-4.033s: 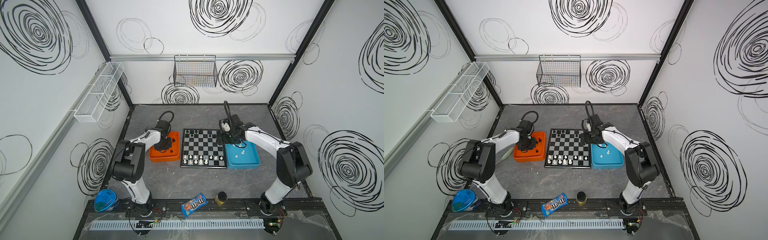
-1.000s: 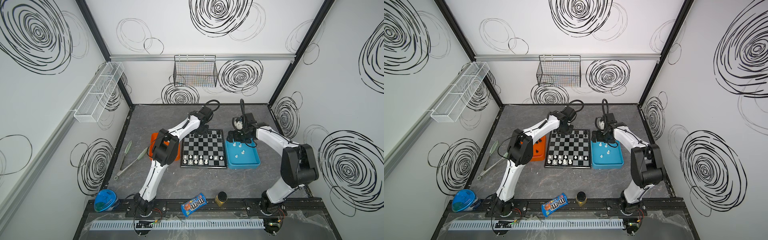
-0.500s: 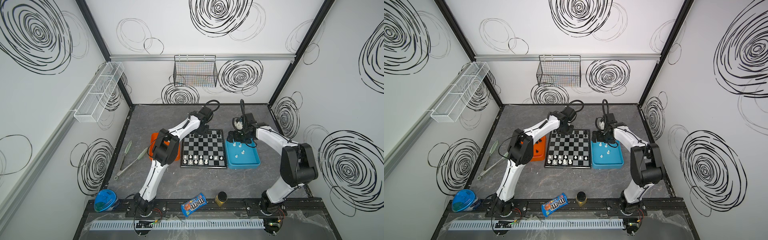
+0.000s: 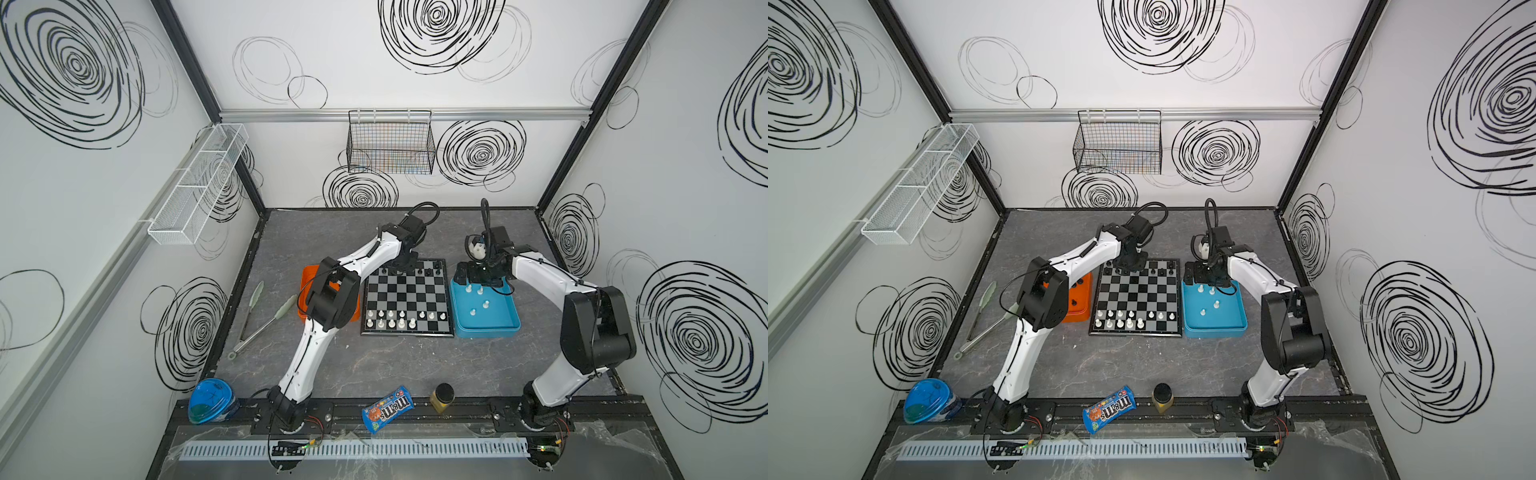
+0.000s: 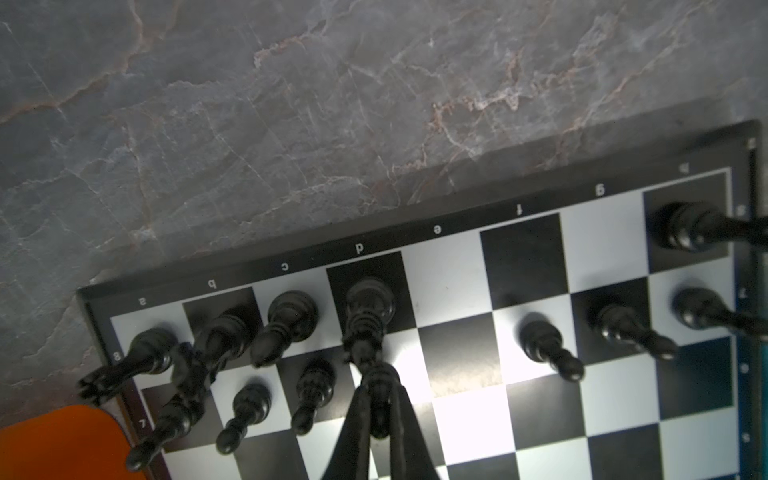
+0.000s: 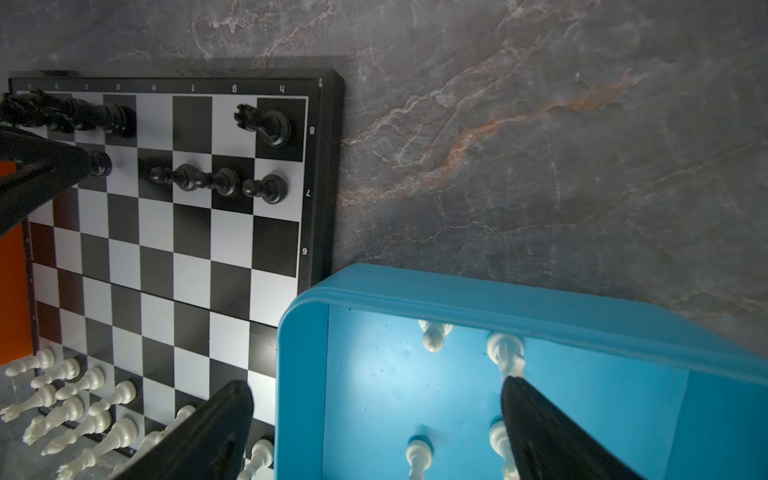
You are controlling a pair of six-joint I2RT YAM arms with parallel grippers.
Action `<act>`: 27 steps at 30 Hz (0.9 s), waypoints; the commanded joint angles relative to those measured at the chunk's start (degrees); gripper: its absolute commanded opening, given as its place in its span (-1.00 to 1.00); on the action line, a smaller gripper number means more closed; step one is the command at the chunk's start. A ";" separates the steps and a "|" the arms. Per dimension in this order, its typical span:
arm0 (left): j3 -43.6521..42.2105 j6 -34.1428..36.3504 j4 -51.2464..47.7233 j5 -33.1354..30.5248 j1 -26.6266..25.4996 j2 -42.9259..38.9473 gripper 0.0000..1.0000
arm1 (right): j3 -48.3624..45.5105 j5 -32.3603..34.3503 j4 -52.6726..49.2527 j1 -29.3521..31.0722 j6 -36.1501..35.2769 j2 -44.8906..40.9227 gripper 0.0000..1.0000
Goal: Set up the chess pieces on the board
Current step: 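Lower the black pawn onto its square with the left gripper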
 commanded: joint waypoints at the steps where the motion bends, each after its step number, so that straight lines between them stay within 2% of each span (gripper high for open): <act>1: -0.18 -0.87 0.78 0.26 0.33 1.31 -0.78 | -0.54 -0.36 -0.28 -0.27 -0.74 0.32 0.95; 27: -0.09 -1.13 0.60 0.33 0.13 1.49 -0.61 | -0.80 -0.93 -0.02 -0.44 -0.75 0.56 0.95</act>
